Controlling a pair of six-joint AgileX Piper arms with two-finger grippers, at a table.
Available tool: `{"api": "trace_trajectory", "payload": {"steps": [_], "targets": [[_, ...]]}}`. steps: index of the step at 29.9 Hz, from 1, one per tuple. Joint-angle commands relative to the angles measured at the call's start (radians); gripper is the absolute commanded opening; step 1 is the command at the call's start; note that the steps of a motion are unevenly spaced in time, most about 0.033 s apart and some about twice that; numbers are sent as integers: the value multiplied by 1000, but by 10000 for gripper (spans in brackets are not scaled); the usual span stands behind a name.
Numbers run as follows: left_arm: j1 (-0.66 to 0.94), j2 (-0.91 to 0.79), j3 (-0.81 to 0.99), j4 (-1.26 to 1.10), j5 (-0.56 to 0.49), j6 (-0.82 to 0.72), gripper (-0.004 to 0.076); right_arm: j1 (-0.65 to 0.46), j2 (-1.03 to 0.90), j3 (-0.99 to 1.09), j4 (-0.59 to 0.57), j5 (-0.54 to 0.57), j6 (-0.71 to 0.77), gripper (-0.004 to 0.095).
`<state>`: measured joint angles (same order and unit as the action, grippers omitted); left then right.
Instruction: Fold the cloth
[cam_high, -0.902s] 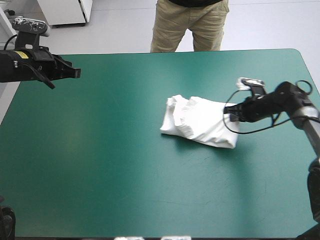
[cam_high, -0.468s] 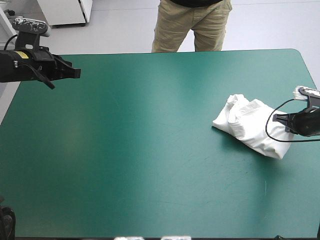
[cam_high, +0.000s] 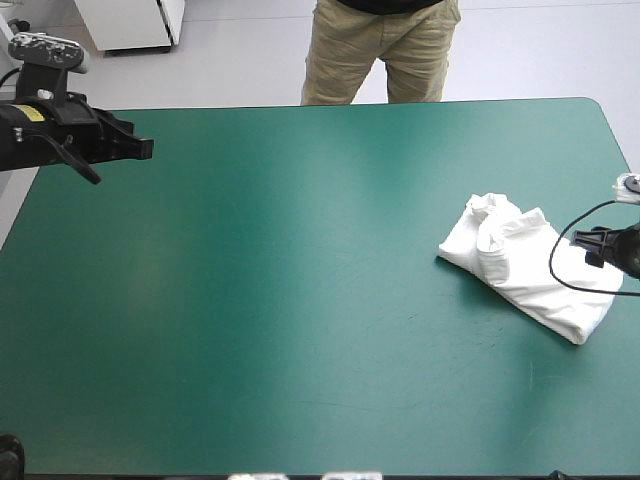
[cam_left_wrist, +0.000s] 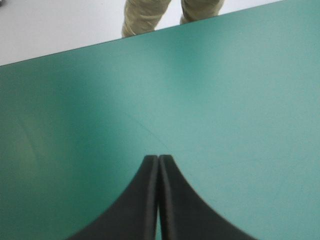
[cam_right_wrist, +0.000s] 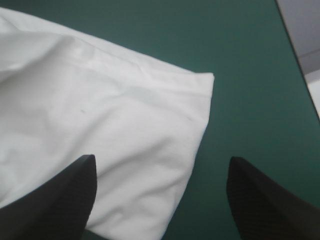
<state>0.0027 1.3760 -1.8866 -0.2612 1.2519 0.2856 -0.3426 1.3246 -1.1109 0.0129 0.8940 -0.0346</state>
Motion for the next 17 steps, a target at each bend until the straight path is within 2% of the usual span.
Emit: {"api": "trace_trajectory", "payload": {"steps": [1,4,7,12,14,15,17], "targets": [[-1,-102,-24,54,-102,-65,-9,3,-156,-40,63,-58,-44,698],[-1,-169,-24,162,-140,-112,-9,80,-273,-67,92,-99,-133,698],[-1,-239,-24,248,-135,-137,-9,209,-371,-94,64,-124,-178,698],[-1,-361,-24,412,-120,-188,-9,423,-508,-108,88,-136,-232,679],[-1,-415,-24,464,-114,-219,-9,471,-561,-108,138,-163,-259,597],[-1,-444,-24,486,-112,-229,-9,489,-590,-108,175,-177,-259,517],[-1,-500,-13,511,-119,-246,-9,515,-639,-108,269,-176,-291,278]]}}
